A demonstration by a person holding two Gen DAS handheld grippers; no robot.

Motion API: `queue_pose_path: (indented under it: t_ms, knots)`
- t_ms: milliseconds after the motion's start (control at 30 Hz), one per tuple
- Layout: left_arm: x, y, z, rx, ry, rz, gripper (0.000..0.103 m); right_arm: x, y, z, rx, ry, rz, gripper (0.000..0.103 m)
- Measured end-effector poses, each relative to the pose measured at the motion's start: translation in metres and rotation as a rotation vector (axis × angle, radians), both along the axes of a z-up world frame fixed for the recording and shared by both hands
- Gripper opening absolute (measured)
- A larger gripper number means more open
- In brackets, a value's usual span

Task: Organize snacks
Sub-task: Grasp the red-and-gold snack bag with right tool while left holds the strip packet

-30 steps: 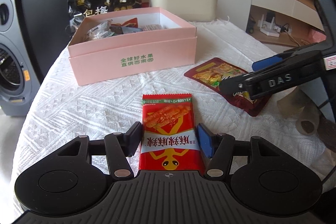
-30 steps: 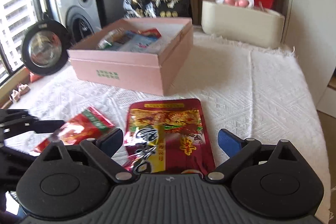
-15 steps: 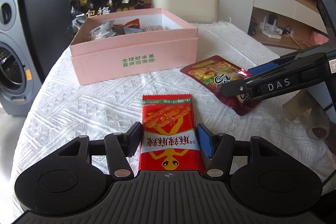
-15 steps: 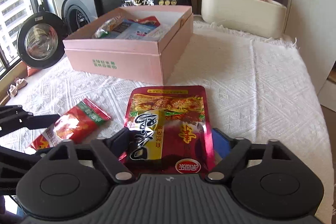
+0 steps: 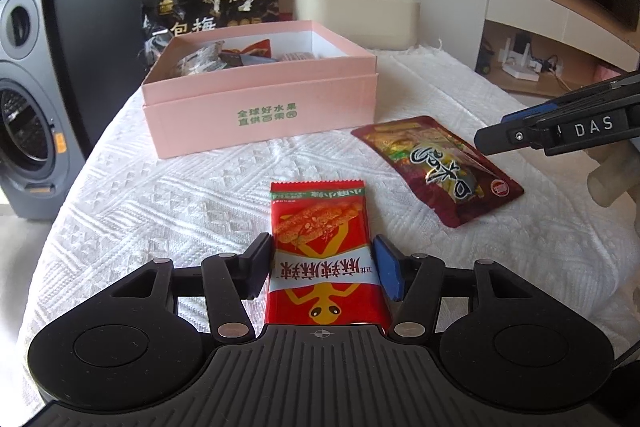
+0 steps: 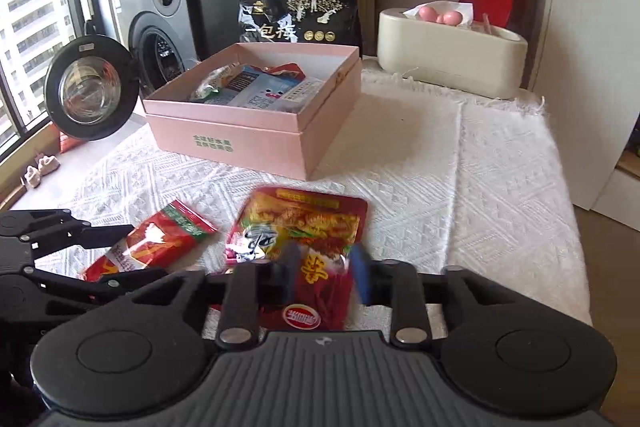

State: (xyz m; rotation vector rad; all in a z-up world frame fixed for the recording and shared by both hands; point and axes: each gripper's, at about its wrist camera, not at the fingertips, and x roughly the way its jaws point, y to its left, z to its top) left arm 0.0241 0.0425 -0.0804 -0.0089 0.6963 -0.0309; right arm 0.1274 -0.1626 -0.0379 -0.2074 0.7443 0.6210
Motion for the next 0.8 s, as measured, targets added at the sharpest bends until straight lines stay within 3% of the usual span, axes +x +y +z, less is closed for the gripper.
queue_pose_path:
  t_ms: [33,67,267,367,467,533,600,800]
  knots:
    - [0.0,0.0,0.0,0.0,0.002,0.001,0.061,-0.002,-0.001,0.0,0.003,-0.009,-0.004,0.07]
    - [0.0,0.0,0.0,-0.001,0.004,0.001,0.061,-0.005,-0.001,0.0,0.006,-0.029,-0.007,0.074]
    - [0.0,0.0,0.001,0.002,0.007,0.004,0.061,-0.019,0.017,-0.004,-0.065,-0.102,0.026,0.083]
    - [0.001,0.0,0.001,0.001,0.01,0.004,0.061,-0.009,0.025,-0.013,-0.052,-0.044,0.013,0.083]
    - [0.001,0.0,0.001,0.001,0.009,0.004,0.061,0.011,0.031,-0.024,-0.028,0.045,-0.087,0.083]
    - [0.0,0.0,0.001,0.001,0.005,0.004,0.061,0.023,0.033,-0.031,0.016,0.12,-0.149,0.09]
    - [0.0,0.0,0.0,0.0,0.001,0.004,0.061,0.024,0.037,-0.033,0.031,0.119,-0.192,0.093]
    - [-0.003,-0.003,-0.002,0.002,-0.019,0.009,0.061,0.014,0.061,-0.042,-0.089,0.05,-0.173,0.101]
